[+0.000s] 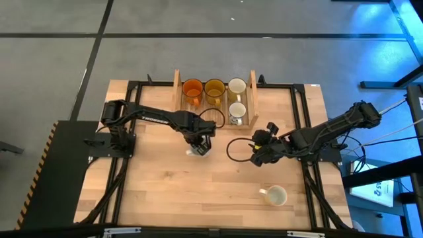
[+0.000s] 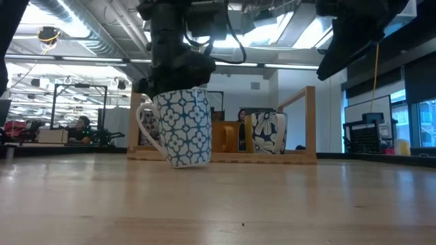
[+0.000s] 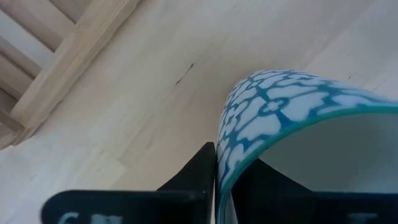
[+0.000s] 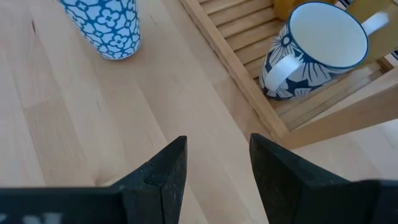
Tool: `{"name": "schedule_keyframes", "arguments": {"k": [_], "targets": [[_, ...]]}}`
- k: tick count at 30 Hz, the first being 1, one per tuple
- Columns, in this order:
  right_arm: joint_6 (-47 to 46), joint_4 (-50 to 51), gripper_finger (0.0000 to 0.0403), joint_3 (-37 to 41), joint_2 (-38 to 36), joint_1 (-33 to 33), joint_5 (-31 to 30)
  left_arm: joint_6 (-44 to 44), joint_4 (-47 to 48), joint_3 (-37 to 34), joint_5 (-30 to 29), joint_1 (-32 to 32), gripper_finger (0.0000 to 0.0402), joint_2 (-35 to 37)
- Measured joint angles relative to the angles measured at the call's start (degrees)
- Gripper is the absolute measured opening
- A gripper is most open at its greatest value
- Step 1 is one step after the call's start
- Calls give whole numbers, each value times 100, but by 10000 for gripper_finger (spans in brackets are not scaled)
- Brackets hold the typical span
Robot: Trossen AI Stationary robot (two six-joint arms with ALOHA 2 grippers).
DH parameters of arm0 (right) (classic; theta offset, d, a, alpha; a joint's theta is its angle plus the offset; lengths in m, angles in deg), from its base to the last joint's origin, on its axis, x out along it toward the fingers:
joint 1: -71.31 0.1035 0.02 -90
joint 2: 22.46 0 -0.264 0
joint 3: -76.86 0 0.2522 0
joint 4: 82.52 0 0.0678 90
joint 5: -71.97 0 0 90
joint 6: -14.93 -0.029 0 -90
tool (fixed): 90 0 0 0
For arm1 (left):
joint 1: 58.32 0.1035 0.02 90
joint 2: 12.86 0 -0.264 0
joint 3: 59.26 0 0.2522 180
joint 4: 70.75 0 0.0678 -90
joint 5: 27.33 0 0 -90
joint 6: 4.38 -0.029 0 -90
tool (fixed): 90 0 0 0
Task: Place coffee mugs
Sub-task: Put the light blue mug on the shelf
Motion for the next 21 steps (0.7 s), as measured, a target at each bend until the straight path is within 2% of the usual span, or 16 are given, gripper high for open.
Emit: {"name": "schedule_keyframes", "arguments": {"k": [9, 14, 17, 21], "targets": [[48, 0, 160, 0, 0, 2, 54, -301, -32, 9, 288, 2, 95, 127], [83, 22, 160, 0, 0, 2, 178, -738, 549, 446, 299, -48, 105, 545], [162, 22, 160, 0, -2, 2, 320, -905, 971, 636, -90, -218, 106, 965], [238, 31, 160, 0, -2, 2, 452, -866, 985, 451, -866, -710, 106, 1643]]}}
